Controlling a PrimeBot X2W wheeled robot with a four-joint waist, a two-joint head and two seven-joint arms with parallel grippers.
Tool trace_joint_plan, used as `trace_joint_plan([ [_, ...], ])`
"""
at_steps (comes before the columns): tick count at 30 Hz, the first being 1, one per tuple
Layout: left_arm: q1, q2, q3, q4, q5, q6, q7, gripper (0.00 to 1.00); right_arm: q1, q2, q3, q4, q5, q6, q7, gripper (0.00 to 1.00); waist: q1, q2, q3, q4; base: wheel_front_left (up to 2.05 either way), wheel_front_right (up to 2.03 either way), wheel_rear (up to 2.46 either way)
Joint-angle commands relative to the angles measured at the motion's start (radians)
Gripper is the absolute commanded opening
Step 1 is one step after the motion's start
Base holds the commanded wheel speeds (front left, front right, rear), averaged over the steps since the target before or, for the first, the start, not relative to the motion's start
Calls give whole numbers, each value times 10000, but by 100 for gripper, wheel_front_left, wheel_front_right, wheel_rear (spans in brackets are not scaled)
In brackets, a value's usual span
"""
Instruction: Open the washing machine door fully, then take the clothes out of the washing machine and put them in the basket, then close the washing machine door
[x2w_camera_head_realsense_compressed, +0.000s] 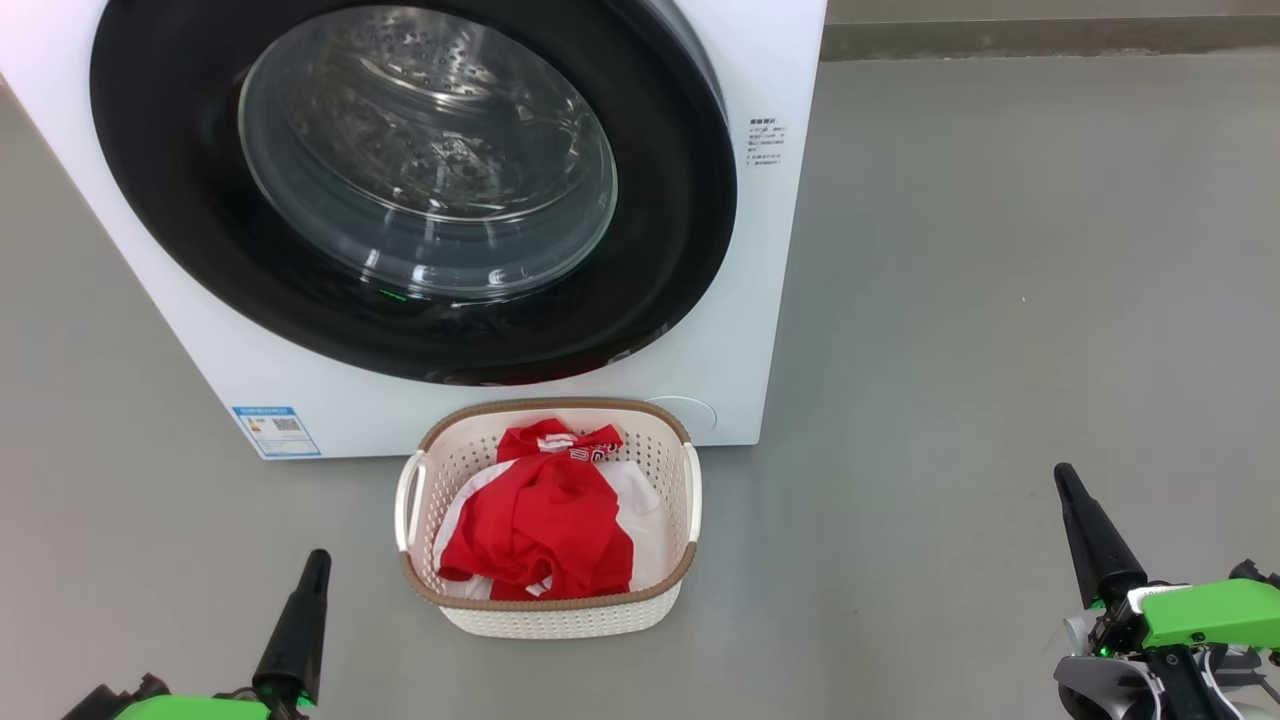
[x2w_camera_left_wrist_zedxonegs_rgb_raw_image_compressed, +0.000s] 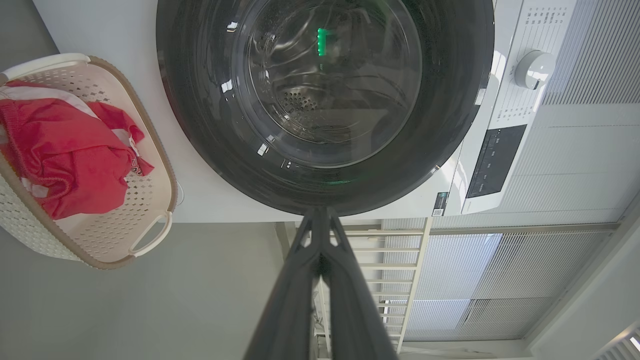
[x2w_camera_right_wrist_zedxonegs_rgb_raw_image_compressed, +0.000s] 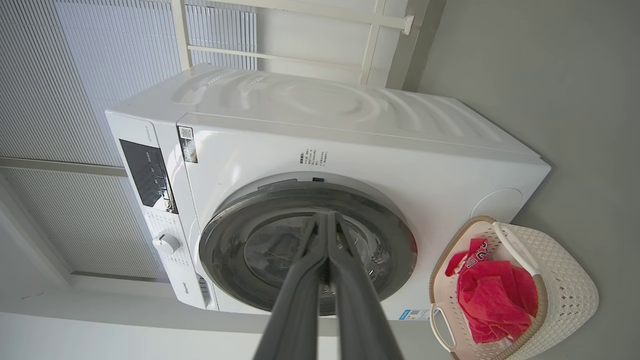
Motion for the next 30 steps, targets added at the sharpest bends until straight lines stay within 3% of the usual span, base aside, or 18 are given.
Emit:
trace_joint_plan([
  [1, -406, 101, 374, -204, 99, 6, 69, 0, -415, -68, 167, -247, -70, -6, 56, 0, 0, -1, 0, 0, 0, 0, 0],
  [30, -409, 72, 417, -203, 135, 6, 103, 0, -420, -35, 119, -244, -109, -6, 95, 0, 0, -1, 0, 0, 0, 0, 0],
])
